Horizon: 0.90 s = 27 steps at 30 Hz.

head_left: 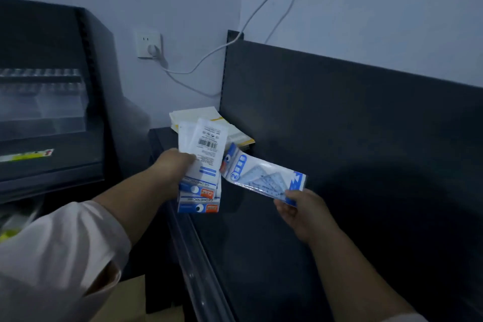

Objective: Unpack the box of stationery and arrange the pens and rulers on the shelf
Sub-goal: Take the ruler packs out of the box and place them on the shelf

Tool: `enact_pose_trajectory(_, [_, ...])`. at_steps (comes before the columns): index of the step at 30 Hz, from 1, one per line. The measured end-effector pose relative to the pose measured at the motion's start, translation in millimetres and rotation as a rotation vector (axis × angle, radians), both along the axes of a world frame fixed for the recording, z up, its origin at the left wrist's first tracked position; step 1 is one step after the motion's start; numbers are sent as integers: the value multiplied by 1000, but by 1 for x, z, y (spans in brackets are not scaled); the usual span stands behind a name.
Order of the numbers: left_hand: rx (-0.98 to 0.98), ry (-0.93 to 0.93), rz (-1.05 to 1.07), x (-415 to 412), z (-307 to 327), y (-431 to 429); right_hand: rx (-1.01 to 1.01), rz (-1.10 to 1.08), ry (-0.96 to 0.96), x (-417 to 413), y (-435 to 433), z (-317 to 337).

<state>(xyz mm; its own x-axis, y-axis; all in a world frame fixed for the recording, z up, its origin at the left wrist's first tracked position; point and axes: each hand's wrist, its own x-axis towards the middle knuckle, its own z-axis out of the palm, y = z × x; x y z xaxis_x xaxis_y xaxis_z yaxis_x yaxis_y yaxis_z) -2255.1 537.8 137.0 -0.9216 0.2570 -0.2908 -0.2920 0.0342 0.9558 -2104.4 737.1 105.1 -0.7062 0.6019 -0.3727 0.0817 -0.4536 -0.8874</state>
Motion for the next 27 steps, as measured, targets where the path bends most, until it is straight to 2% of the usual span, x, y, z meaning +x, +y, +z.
enact_pose_trajectory(2, [-43, 28, 24, -11, -9, 0, -140, -68, 11, -4, 9, -15])
enact_pose_trajectory(7, [-96, 72, -99, -14, -25, 13, -288, -143, 1, -20, 14, -43])
enact_pose_trajectory(10, [-141, 100, -186, -10, -31, 23, -289, -149, -35, -32, 16, -50])
enact_pose_trajectory(12, [-197, 177, -240, -7, -35, 29, -231, -87, -140, -36, 21, -54])
enact_pose_trajectory(14, [-297, 352, -290, -5, -40, 32, -80, -16, -297, -33, 26, -51])
enact_pose_trajectory(15, [-373, 476, -312, -4, -43, 32, 76, 6, -387, -31, 31, -50])
enact_pose_trajectory(17, [-579, 859, -331, -4, -49, 31, 479, -2, -509, -26, 38, -45])
enact_pose_trajectory(18, [-655, 1108, -315, -4, -50, 30, 587, -14, -486, -24, 39, -41])
enact_pose_trajectory(19, [-696, 1343, -311, -4, -49, 32, 541, -6, -413, -21, 36, -33])
enact_pose_trajectory(20, [-713, 1527, -320, -4, -48, 33, 363, 48, -335, -19, 32, -22])
enact_pose_trajectory(22, [-707, 1750, -315, -1, -46, 38, -38, 238, -225, -16, 22, -2])
enact_pose_trajectory(23, [-703, 1819, -315, 0, -48, 39, -164, 326, -192, -14, 18, 4])
enact_pose_trajectory(25, [-705, 1923, -319, 4, -51, 41, -222, 440, -125, -9, 11, 9])
enact_pose_trajectory(27, [-724, 1978, -313, 8, -55, 41, -146, 491, -76, -2, 4, 9])
